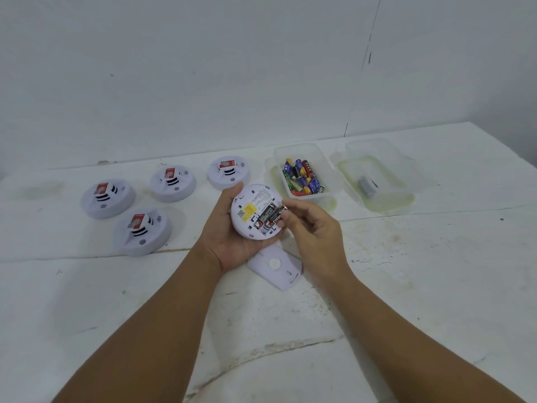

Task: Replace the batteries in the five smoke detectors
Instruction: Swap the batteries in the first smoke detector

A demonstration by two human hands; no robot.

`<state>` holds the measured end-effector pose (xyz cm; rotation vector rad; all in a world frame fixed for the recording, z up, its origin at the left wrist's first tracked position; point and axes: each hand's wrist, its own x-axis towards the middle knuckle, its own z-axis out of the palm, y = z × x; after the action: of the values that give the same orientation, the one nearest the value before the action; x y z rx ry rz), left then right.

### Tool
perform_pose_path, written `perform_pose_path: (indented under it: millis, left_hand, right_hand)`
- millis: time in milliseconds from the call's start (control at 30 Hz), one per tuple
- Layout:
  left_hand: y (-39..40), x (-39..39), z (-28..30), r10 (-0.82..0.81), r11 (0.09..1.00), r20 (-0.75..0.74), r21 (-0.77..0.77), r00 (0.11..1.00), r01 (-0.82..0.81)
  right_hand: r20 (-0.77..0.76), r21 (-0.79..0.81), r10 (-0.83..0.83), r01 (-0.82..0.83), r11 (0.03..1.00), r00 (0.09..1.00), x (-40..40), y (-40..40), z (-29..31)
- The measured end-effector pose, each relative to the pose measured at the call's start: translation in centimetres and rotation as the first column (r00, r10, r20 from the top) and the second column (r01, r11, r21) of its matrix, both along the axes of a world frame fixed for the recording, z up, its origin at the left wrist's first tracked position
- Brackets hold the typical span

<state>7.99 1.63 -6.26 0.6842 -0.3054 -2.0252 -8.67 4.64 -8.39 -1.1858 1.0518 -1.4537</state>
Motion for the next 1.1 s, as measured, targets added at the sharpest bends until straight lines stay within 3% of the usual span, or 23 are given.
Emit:
perform_pose_path:
  millis: [567, 1100]
  left_hand:
    - [-0.07, 0.12, -0.05, -0.019, 1.000, 0.043, -0.009, 0.999, 0.020]
    - [-0.13, 0.09, -0.21, -0.018, 1.000, 0.023, -0.012, 1.000, 0.019]
  right_hand:
    - [0.093, 0.052, 0.001, -0.005, 0.999, 0.996, -0.05, -0.04, 0.06]
    - [0.079, 0.058, -0.008, 0.004, 0.998, 0.997, -0.03, 0.22, 0.34]
